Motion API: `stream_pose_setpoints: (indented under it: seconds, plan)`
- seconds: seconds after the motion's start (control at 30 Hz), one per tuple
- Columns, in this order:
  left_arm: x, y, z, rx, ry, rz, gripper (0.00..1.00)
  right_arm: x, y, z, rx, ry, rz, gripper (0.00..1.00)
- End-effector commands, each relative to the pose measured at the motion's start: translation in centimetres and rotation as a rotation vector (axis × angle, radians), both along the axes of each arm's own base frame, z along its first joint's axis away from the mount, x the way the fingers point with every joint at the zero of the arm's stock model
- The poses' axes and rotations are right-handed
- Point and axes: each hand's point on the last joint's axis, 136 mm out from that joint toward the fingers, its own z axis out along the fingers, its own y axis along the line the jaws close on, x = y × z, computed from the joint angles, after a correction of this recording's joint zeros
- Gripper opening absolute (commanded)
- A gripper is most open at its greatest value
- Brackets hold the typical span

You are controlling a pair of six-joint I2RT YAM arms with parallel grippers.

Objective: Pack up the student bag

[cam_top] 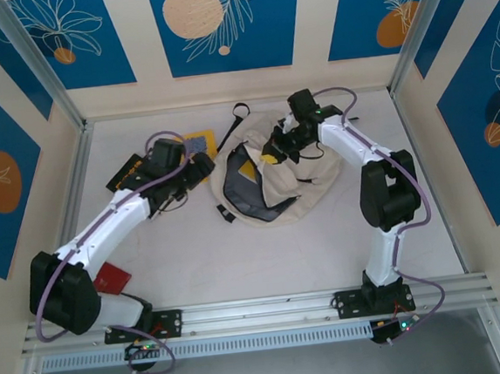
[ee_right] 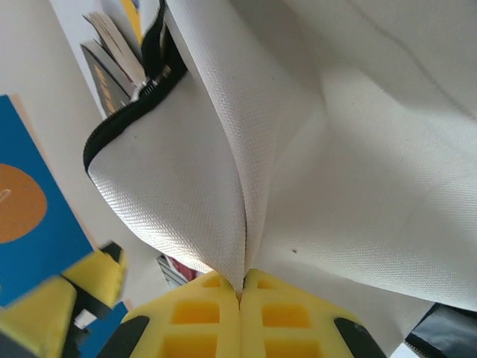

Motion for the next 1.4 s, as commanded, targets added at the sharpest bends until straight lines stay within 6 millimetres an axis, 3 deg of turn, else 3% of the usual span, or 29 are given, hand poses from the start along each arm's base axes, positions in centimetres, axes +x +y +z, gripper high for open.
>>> stream_pose_setpoints:
  seconds: [0.0,0.1,0.2,0.4,0.5,0.6,0.73,0.87,1.0,1.23,1.37]
  plan:
    - [-0.9,5.5,-2.8,0.126,0.107,0.056,0.91,-1.8,1.1,-3.0,-0.047,0.061,0.053,0.00]
    - [-0.2,9.0,-4.3,0.154,0.156,0.120,0.95,-3.0,1.4,-4.7,-0.097,0.086,0.083,0.01]
    - [0.4,11.1,-6.0,0.152,0.208,0.157,0.95,-3.8,1.5,-5.3,-0.147,0.074,0.126,0.18]
    - [1.2,15.0,-8.8,0.060,0.260,0.277,0.95,-3.8,2.7,-2.4,-0.223,-0.055,0.221,0.53]
    - [1.3,16.2,-9.6,0.060,0.280,0.300,0.93,-3.1,3.6,-1.1,-0.278,-0.136,0.252,0.60]
    - [1.4,16.8,-10.3,0.070,0.299,0.298,0.86,-2.4,5.3,-0.8,-0.319,-0.200,0.275,0.61]
    - [1.8,17.4,-11.2,0.109,0.330,0.290,0.78,-1.5,9.3,-0.8,-0.307,-0.265,0.320,0.60]
    - [2.1,18.5,-12.0,0.184,0.375,0.287,0.79,-0.3,13.1,-0.7,-0.295,-0.351,0.345,0.60]
    - [3.4,17.9,-12.5,0.169,0.374,0.227,0.72,0.2,16.5,-0.8,-0.255,-0.423,0.378,0.58]
    - [2.6,17.6,-14.8,0.200,0.477,0.174,0.71,0.3,18.8,-1.9,-0.225,-0.443,0.393,0.56]
    - [0.9,16.1,-16.0,0.204,0.536,0.118,0.61,0.3,18.9,-2.6,-0.232,-0.424,0.389,0.51]
